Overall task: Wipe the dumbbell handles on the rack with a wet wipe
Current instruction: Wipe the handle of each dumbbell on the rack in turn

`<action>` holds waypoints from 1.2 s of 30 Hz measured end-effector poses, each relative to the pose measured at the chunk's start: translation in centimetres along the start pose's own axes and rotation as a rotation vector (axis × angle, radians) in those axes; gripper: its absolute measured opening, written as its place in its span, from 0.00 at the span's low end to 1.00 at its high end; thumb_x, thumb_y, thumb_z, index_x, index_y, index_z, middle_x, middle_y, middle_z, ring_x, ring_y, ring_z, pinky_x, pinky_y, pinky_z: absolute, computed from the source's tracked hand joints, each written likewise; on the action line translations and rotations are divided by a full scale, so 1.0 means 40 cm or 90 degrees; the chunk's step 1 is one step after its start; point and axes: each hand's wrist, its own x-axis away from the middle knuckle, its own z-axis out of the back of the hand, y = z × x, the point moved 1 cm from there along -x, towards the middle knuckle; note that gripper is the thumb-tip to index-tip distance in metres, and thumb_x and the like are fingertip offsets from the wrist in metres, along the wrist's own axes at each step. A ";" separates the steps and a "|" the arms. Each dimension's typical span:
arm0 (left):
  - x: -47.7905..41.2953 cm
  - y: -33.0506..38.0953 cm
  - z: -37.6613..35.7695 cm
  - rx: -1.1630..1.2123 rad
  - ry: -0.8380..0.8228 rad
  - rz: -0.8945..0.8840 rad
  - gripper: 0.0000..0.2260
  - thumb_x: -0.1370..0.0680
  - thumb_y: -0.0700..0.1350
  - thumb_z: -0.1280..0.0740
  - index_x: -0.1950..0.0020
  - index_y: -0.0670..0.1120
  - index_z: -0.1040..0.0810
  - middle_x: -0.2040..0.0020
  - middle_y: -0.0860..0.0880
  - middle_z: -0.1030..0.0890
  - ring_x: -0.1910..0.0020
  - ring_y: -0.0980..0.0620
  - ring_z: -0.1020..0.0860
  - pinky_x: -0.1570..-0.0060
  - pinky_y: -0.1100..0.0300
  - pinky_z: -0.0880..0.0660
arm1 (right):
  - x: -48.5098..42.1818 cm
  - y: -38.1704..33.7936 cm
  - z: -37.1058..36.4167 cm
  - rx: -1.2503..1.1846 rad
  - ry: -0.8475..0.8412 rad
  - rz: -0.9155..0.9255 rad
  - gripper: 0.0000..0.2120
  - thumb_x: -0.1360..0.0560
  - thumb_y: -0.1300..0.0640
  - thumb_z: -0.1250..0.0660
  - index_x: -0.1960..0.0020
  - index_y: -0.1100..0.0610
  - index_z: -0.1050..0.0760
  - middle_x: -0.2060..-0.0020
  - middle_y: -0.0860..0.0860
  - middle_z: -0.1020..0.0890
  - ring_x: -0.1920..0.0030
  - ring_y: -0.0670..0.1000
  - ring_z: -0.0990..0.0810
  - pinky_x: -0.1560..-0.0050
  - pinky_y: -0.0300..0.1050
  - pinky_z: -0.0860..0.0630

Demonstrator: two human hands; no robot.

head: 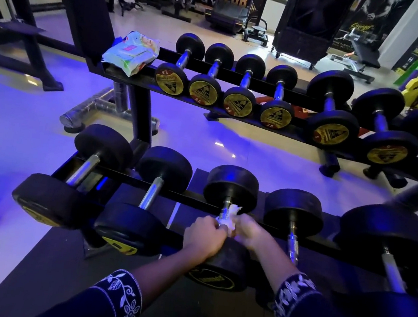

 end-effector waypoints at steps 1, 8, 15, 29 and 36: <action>0.000 0.001 0.000 0.002 -0.007 -0.004 0.16 0.24 0.56 0.39 0.54 0.44 0.20 0.51 0.44 0.18 0.49 0.42 0.21 0.50 0.53 0.26 | 0.008 0.010 0.009 0.055 0.020 -0.006 0.16 0.22 0.67 0.48 0.65 0.61 0.28 0.78 0.51 0.24 0.78 0.46 0.26 0.73 0.36 0.30; 0.038 -0.051 0.049 -0.080 -0.002 -0.379 0.20 0.25 0.60 0.44 0.43 0.51 0.22 0.46 0.49 0.19 0.45 0.47 0.22 0.51 0.53 0.26 | 0.012 -0.001 -0.019 0.220 0.153 0.058 0.14 0.31 0.74 0.31 0.70 0.59 0.28 0.79 0.50 0.26 0.81 0.43 0.28 0.78 0.35 0.30; 0.062 -0.099 0.029 -0.214 -0.063 -0.502 0.46 0.35 0.74 0.34 0.23 0.53 0.42 0.32 0.53 0.34 0.37 0.53 0.36 0.37 0.53 0.37 | 0.011 0.002 0.005 0.165 0.095 0.022 0.14 0.30 0.67 0.28 0.68 0.61 0.31 0.85 0.49 0.33 0.85 0.42 0.36 0.80 0.32 0.35; 0.039 -0.181 0.117 0.107 -0.048 -0.352 0.28 0.31 0.73 0.36 0.44 0.51 0.29 0.50 0.57 0.25 0.50 0.60 0.25 0.49 0.59 0.27 | -0.005 -0.016 -0.123 0.367 0.240 0.085 0.22 0.44 0.50 0.18 0.59 0.59 0.23 0.63 0.51 0.20 0.60 0.49 0.20 0.66 0.39 0.26; 0.008 -0.128 0.136 -0.128 -0.022 -0.334 0.24 0.24 0.61 0.56 0.45 0.49 0.27 0.50 0.45 0.18 0.46 0.44 0.22 0.34 0.48 0.35 | -0.009 -0.008 -0.122 0.242 0.252 0.077 0.18 0.39 0.54 0.19 0.66 0.58 0.29 0.73 0.52 0.26 0.80 0.45 0.29 0.83 0.31 0.38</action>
